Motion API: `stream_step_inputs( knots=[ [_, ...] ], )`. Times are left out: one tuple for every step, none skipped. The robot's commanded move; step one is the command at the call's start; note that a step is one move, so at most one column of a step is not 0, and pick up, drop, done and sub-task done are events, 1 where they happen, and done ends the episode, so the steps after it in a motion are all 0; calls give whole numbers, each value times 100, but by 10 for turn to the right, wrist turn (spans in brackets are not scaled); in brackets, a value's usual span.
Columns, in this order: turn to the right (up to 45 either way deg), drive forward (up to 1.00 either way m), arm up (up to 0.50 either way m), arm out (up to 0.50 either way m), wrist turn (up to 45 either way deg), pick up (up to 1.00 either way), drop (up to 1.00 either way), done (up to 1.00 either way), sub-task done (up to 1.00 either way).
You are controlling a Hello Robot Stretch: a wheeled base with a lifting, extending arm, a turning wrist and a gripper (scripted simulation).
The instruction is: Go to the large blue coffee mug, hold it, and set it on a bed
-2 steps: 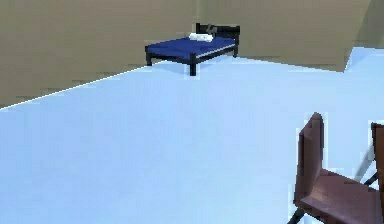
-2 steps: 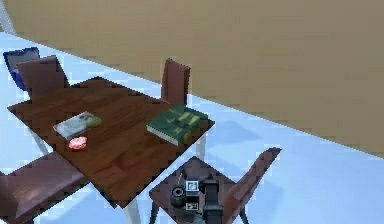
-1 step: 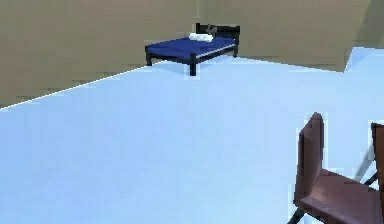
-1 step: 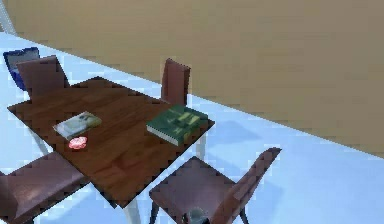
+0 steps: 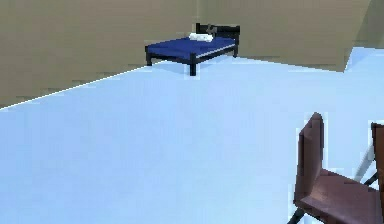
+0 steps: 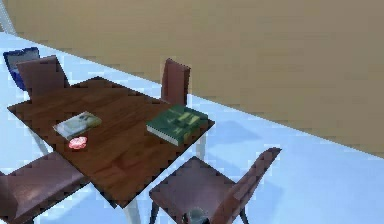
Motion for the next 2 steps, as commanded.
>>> stream_step_inputs(
  knots=[
    [0, 0, 10, 0, 0, 0, 0, 0, 0],
    [0, 0, 50, 0, 0, 0, 0, 0, 0]
  ],
)
